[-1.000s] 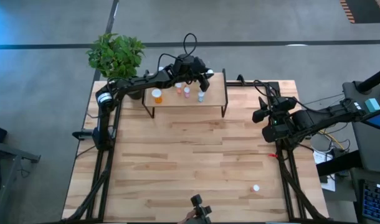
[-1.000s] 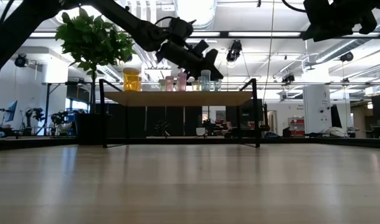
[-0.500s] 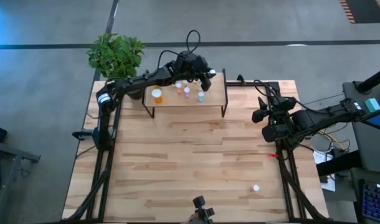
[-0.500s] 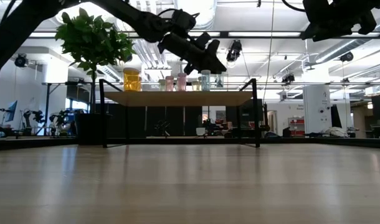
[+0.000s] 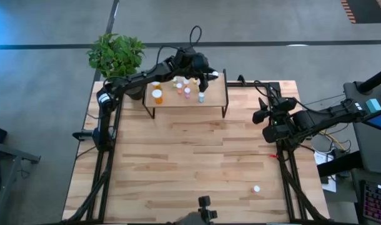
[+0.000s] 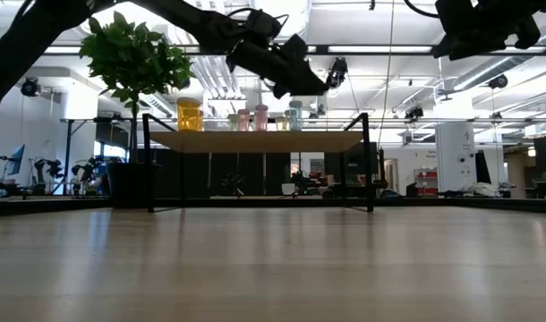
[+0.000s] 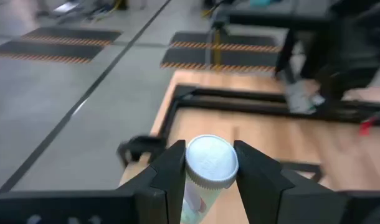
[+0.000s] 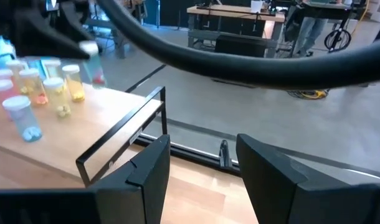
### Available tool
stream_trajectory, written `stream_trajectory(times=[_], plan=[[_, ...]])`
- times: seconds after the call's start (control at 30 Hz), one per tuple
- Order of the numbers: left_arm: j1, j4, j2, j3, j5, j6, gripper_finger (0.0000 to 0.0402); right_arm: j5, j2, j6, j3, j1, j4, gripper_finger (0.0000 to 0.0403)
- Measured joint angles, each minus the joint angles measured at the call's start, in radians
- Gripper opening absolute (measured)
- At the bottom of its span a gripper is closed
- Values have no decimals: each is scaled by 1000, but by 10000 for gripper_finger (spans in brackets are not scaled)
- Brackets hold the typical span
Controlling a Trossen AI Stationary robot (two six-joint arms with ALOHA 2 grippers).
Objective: Pick and place medicine bottles onto shelf by color
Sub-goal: Put the blue pill bottle on the shelf
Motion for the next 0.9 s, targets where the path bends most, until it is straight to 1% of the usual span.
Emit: stream_trajectory(times=[0.1,0.17,0.23,0.3,0.37,0.47,0.57,0.67,0.7,0.83,0.87,0.9], plan=[[35,4,0,13,71,-4,105,-16,-1,-6,0,0,1,173],[55,-1,8,25,74,-9,105,-28,-1,-2,0,0,2,173],[69,-25,21,45,74,-53,105,-42,-1,-4,0,0,3,173],[71,-25,26,52,60,-125,105,-43,-1,1,0,0,7,173],[60,-16,26,55,-3,-178,105,-44,-1,5,0,0,22,173],[26,-14,26,72,-148,-215,105,-44,1,5,0,0,33,173],[-28,-15,26,88,-340,-257,105,-56,1,-8,0,0,38,173],[-95,-17,26,104,-555,-340,105,-83,-1,-41,0,0,38,173],[-121,-16,26,112,-628,-345,105,-94,-1,-49,0,0,38,173],[-220,24,26,129,-975,-314,105,-115,-1,-78,0,0,38,173],[-239,58,31,129,-1040,-305,105,-115,-1,-84,0,0,38,173],[-252,88,34,129,-1077,-295,105,-115,-1,-87,0,0,38,173]])
